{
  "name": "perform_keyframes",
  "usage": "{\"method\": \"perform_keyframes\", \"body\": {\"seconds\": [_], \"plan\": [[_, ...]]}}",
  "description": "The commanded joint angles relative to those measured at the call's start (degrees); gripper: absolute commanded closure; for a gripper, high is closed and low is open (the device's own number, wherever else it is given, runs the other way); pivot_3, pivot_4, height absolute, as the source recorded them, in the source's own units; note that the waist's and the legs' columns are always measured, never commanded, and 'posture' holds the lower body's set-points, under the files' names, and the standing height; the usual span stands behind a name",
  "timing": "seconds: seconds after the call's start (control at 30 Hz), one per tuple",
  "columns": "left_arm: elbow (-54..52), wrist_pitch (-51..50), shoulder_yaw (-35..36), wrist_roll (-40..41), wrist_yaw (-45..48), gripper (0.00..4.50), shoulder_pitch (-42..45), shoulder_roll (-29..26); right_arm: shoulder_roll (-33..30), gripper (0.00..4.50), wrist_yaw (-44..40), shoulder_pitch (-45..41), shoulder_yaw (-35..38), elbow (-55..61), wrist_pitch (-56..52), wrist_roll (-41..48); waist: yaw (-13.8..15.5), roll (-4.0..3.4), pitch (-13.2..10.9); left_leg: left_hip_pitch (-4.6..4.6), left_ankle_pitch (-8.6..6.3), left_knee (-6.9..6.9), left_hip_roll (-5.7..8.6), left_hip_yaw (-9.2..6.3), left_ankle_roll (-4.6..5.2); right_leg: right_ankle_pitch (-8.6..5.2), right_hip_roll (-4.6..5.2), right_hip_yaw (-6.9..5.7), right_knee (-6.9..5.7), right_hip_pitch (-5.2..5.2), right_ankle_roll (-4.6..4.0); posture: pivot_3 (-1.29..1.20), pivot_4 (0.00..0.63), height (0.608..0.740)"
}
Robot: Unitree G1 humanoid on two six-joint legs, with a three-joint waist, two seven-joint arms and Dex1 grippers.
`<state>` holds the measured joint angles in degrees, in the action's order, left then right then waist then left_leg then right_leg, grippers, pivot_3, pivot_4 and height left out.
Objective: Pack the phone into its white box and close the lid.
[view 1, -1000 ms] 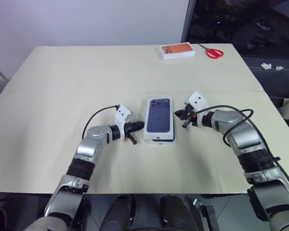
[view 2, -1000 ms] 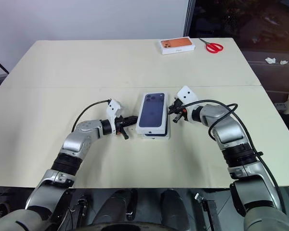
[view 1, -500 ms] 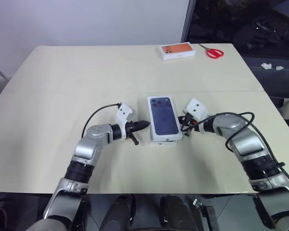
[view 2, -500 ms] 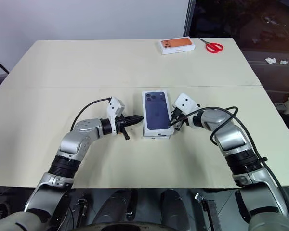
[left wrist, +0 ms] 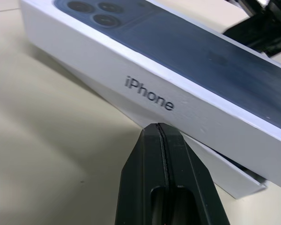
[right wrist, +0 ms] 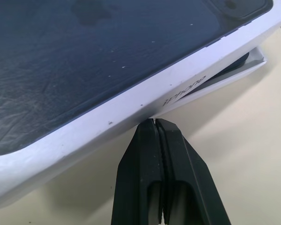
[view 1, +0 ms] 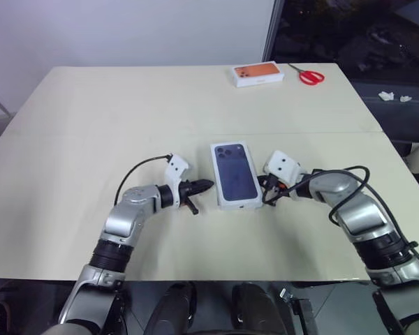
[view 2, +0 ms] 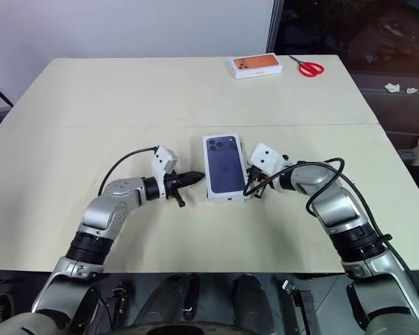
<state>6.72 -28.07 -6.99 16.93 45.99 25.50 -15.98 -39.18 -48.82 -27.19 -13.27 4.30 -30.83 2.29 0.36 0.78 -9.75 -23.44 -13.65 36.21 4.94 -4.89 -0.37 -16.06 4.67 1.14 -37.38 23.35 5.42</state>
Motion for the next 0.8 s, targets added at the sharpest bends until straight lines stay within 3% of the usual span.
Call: {"method": "perform_keyframes", "body": {"seconds": [0.03,0.53,0.8], "plan": [[0.78,2.19,0.67,-0.13,-0.64,4.5,1.84,0.54,-1.0,4.45,-0.35,-0.2,0.29,1.82,0.93,-0.9,0.11,0.0,0.0,0.0,0.0,0.0,0.01,0.0,0.0,0.0,0.0,0.0,0.0,0.0,0.0,0.0,0.15,0.74],[2.42,3.75,0.73,-0.23,-1.45,4.5,3.03,1.01,-6.2,4.45,-6.81,1.56,-3.18,9.59,1.27,-3.41,0.2,0.01,0.0,0.0,0.0,0.03,-0.01,0.01,0.0,0.0,-0.02,-0.06,-0.03,-0.01,0.0,0.0,0.15,0.74],[1.42,3.43,0.82,0.12,-1.74,4.5,2.27,1.09,-4.81,4.45,-5.3,0.11,-3.11,6.01,3.24,-5.45,0.2,0.01,0.0,0.0,0.0,0.03,-0.01,0.01,-0.01,0.0,-0.01,-0.05,-0.02,0.0,0.0,0.0,0.15,0.74]]}}
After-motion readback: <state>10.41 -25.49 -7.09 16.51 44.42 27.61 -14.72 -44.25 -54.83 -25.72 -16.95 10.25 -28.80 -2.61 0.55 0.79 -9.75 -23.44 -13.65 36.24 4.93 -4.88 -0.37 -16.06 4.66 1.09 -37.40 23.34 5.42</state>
